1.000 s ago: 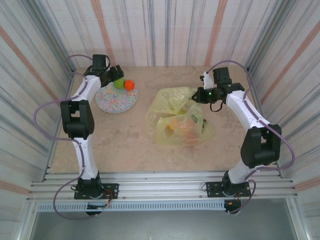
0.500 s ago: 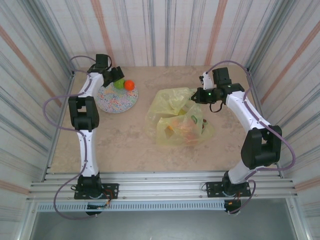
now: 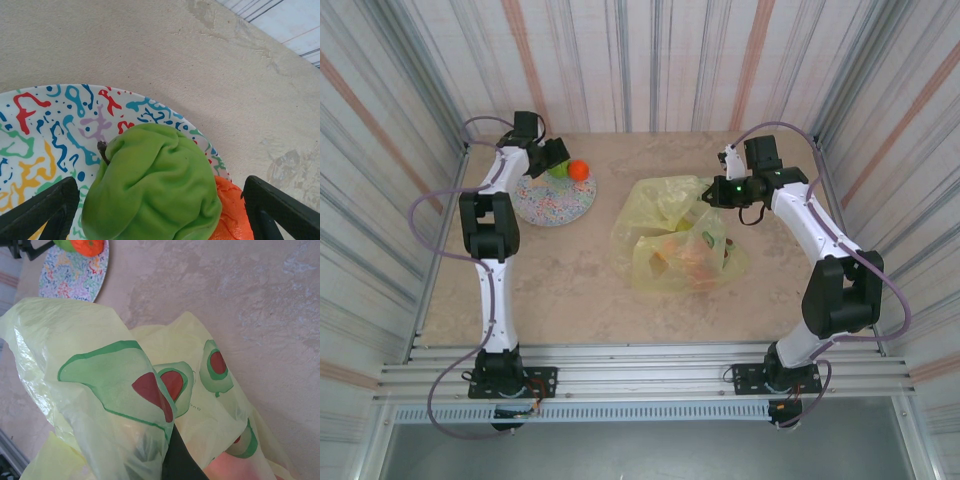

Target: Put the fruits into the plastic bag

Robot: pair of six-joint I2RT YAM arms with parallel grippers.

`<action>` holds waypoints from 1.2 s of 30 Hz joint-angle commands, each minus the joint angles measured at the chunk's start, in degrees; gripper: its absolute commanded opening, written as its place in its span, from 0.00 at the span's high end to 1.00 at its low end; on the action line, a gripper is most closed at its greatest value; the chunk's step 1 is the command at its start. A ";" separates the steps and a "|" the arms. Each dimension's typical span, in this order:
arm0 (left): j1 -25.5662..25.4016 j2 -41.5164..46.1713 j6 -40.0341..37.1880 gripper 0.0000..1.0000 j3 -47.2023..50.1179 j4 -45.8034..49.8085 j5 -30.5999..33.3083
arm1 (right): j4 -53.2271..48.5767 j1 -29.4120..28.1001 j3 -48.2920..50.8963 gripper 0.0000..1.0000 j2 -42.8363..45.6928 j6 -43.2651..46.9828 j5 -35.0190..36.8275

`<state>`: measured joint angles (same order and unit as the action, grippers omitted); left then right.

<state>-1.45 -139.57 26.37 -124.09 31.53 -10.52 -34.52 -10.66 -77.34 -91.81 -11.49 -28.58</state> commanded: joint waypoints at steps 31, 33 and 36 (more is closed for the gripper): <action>0.49 -1.42 -1.54 0.19 0.46 3.70 1.14 | 0.23 -1.03 0.90 1.00 0.88 -0.29 -0.51; 0.44 -1.41 -1.67 0.19 0.54 3.83 1.21 | 0.25 -1.12 0.95 1.00 0.92 -0.29 -0.43; 0.48 -1.59 -1.76 0.19 0.52 3.85 1.21 | 0.25 -1.15 1.05 1.00 0.94 -0.29 -0.33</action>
<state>-1.45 -139.68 25.67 -123.96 33.28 -10.39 -34.28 -11.31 -76.69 -91.81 -11.49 -28.56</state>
